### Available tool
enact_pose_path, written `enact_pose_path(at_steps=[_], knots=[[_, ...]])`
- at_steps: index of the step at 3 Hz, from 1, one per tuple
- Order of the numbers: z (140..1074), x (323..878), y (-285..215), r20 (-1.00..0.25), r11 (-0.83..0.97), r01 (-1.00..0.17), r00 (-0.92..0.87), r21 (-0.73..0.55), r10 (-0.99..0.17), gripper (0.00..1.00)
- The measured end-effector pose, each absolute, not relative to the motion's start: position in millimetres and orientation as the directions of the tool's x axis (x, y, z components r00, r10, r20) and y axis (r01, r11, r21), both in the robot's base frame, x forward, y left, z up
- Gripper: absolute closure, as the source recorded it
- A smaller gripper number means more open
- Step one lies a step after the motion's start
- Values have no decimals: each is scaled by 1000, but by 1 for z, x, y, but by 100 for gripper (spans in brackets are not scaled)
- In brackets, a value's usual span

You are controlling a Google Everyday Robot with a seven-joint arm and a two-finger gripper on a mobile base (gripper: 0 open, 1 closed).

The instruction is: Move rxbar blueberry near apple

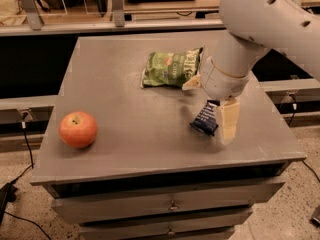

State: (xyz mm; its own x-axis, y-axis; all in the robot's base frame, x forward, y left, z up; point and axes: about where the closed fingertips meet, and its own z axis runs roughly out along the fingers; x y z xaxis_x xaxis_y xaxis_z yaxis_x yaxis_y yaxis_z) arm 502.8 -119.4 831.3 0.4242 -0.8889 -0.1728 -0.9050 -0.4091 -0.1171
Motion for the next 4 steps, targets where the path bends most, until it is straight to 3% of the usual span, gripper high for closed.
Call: enact_pose_path(at_steps=[1, 2, 3, 4], knots=[[817, 503, -121, -168, -413, -906, 423, -93, -890, 16], [812, 502, -121, -165, -415, -907, 422, -79, -891, 41], [823, 502, -121, -165, -415, -907, 422, -80, -891, 72], [830, 502, -121, -165, -415, -907, 422, -80, -891, 95]])
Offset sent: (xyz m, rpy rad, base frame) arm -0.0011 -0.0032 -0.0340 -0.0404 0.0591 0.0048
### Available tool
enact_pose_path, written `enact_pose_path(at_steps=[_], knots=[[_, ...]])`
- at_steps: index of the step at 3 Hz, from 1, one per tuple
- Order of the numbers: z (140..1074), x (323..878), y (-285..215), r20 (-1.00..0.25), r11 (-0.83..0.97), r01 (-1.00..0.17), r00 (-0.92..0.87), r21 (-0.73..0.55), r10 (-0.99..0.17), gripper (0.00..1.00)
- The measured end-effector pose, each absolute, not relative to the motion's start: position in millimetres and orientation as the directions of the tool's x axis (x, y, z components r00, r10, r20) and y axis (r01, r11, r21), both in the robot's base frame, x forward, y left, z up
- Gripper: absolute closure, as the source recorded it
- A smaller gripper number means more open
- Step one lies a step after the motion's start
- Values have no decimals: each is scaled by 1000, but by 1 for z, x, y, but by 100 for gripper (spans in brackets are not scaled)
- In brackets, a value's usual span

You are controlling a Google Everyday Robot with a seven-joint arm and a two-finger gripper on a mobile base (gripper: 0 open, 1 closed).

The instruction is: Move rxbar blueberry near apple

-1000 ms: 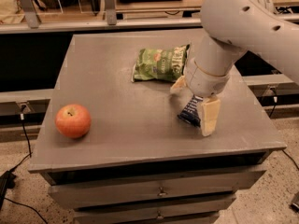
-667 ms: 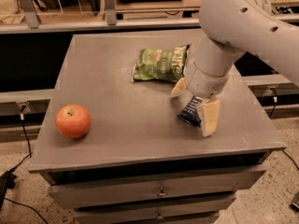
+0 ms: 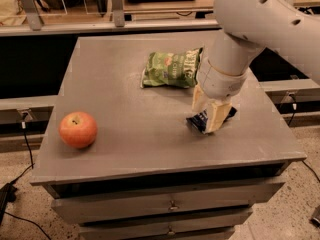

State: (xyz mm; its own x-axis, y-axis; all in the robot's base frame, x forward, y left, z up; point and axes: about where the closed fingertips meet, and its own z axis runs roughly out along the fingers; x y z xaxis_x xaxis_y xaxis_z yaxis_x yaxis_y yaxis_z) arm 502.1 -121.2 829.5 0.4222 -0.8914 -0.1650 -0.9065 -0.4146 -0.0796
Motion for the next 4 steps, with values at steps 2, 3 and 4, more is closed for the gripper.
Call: enact_pose_path(at_steps=[2, 3, 4], knots=[[865, 495, -129, -315, -276, -940, 329, -202, -890, 100], [916, 503, -93, -346, -256, -930, 339, -263, -875, 100], [931, 515, -46, -294, -284, -921, 359, -268, -886, 100]])
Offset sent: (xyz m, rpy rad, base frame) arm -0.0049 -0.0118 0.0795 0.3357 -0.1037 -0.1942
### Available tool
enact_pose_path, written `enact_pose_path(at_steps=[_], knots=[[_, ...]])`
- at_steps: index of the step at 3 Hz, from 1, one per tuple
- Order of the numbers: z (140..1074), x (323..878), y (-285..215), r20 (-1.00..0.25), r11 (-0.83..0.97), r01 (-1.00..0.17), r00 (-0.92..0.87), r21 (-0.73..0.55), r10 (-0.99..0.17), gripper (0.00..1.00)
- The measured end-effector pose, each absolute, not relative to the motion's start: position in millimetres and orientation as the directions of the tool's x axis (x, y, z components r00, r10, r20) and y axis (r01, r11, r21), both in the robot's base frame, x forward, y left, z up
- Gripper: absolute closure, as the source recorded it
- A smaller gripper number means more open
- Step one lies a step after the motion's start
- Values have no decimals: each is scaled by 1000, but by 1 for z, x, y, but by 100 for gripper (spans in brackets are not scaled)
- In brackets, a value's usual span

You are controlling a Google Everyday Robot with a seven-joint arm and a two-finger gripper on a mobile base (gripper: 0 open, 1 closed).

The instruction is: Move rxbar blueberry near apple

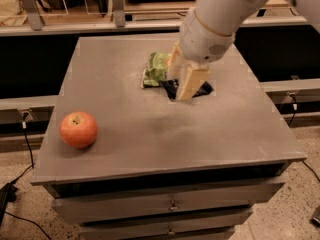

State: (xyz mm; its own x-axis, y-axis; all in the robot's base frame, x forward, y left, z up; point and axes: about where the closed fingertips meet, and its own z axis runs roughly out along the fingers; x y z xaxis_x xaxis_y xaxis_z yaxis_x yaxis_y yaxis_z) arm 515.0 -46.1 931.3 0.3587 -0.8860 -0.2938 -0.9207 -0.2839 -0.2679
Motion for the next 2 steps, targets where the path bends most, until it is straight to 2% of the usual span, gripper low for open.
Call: enact_pose_path(at_steps=[2], knots=[[910, 521, 72, -258, -334, -921, 379, -202, -889, 100]])
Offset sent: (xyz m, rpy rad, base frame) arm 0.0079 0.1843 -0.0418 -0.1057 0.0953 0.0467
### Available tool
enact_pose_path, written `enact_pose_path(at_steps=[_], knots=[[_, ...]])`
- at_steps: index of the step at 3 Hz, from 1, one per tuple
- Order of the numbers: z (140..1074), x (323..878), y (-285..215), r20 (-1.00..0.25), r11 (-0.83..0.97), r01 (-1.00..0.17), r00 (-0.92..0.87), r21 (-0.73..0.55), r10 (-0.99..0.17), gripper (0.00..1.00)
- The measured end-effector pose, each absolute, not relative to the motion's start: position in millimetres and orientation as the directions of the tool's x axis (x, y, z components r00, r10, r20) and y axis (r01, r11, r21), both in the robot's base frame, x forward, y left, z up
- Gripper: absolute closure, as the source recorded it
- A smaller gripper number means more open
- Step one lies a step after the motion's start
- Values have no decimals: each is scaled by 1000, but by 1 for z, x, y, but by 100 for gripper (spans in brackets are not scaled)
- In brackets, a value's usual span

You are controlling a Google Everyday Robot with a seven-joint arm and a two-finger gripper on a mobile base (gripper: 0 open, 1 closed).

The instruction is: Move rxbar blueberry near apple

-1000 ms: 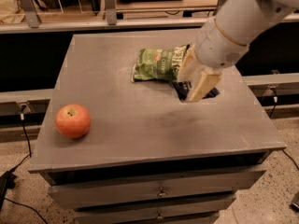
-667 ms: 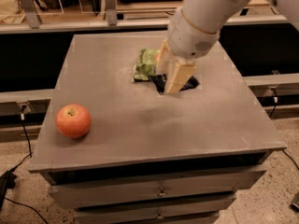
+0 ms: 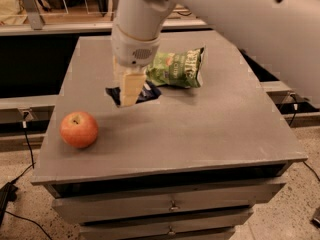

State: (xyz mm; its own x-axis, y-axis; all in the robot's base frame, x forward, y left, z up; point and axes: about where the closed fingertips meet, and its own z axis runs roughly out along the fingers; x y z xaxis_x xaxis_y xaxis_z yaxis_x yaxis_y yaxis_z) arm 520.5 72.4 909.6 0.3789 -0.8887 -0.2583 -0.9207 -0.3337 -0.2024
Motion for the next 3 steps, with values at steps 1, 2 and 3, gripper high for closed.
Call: enact_pose_path(at_steps=[1, 2, 3], knots=[[888, 522, 103, -255, -332, -929, 365, -162, -896, 100], [875, 526, 109, -251, -307, -941, 335, -142, -908, 84], [875, 526, 110, -251, -307, -941, 334, -143, -908, 61]])
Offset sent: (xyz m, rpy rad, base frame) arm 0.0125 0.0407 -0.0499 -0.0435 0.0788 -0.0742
